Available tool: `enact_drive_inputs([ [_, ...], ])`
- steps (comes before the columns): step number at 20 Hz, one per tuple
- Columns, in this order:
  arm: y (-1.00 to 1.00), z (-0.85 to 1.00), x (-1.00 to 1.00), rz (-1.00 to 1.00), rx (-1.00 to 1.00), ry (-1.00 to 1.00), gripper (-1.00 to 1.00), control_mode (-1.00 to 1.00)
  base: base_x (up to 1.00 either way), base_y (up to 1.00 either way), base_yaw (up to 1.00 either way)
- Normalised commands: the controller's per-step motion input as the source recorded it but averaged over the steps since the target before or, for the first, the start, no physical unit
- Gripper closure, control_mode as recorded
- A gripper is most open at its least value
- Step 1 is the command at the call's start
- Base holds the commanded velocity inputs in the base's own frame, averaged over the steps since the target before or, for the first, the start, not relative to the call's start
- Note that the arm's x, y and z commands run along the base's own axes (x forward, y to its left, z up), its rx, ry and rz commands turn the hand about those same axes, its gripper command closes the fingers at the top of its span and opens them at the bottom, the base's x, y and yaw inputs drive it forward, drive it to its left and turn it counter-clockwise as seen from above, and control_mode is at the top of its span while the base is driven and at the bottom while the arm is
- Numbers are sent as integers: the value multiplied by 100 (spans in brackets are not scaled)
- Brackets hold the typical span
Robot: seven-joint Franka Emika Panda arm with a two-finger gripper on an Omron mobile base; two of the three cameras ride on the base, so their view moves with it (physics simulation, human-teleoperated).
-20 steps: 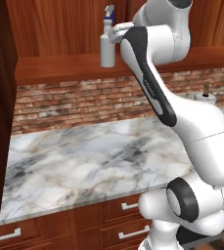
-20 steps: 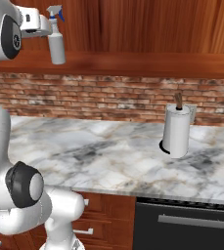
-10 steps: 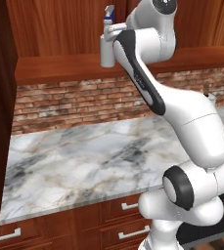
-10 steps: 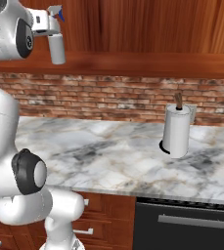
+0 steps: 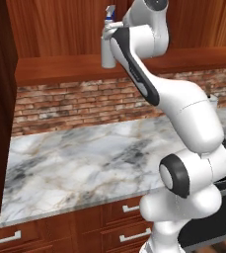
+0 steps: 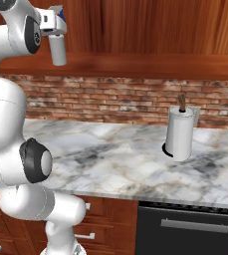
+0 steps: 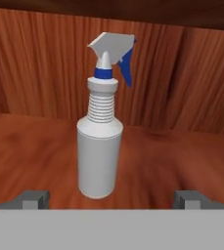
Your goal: Move the cutting board and knife to the sink. Then move spray from the cabinet to the counter.
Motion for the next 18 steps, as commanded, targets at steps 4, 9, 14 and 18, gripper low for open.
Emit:
enact_drive_inputs([
  [4,10,0,28,-3,0,0,-100,-100,0,0,0],
  [9,17,0,29,-3,0,0,-100,-100,0,0,0],
  [14,10,0,28,-2,0,0,-100,-100,0,0,0],
  [18,7,0,37,-2,0,0,-100,-100,0,0,0],
])
